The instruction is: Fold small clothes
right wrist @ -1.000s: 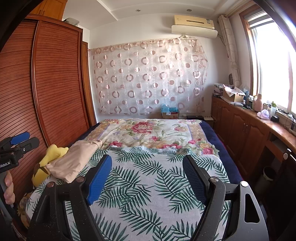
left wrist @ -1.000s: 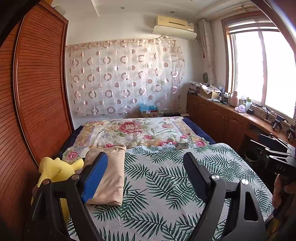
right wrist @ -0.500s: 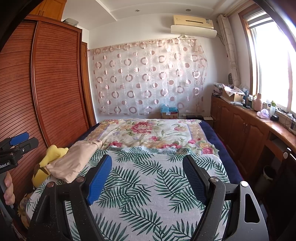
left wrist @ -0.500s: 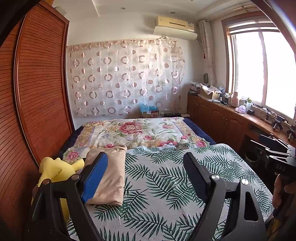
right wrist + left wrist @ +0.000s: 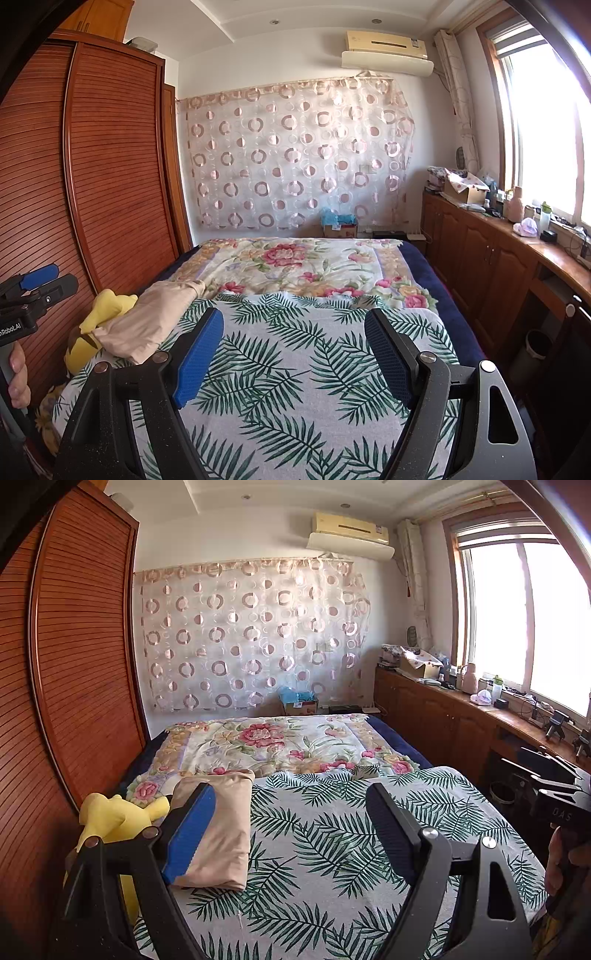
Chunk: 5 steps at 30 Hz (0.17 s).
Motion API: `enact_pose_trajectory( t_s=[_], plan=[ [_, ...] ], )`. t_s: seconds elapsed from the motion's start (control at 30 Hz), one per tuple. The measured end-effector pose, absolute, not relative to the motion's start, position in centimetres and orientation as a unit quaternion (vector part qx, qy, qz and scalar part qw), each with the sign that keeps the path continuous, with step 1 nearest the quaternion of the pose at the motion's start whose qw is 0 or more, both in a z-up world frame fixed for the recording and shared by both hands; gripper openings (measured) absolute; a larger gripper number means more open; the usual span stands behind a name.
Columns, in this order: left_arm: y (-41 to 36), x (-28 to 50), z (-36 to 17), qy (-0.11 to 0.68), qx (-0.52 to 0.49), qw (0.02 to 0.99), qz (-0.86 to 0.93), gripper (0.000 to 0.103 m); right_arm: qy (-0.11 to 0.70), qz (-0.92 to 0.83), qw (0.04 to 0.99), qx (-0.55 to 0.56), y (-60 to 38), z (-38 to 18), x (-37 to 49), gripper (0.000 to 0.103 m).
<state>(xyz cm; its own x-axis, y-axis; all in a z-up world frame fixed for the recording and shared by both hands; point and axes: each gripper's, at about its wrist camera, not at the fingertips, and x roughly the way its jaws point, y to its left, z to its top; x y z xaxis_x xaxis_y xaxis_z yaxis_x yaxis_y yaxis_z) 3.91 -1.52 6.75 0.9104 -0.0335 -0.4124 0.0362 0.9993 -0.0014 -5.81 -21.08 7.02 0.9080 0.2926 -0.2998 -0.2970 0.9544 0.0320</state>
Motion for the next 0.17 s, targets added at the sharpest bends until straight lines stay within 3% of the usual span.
enact_pose_trajectory(
  t_s=[0.17],
  plan=[
    [-1.51, 3.88, 6.67, 0.211, 0.003, 0.977, -0.018, 0.084, 0.152, 0.151, 0.977, -0.008, -21.03, 7.04, -5.79, 0.080]
  ],
)
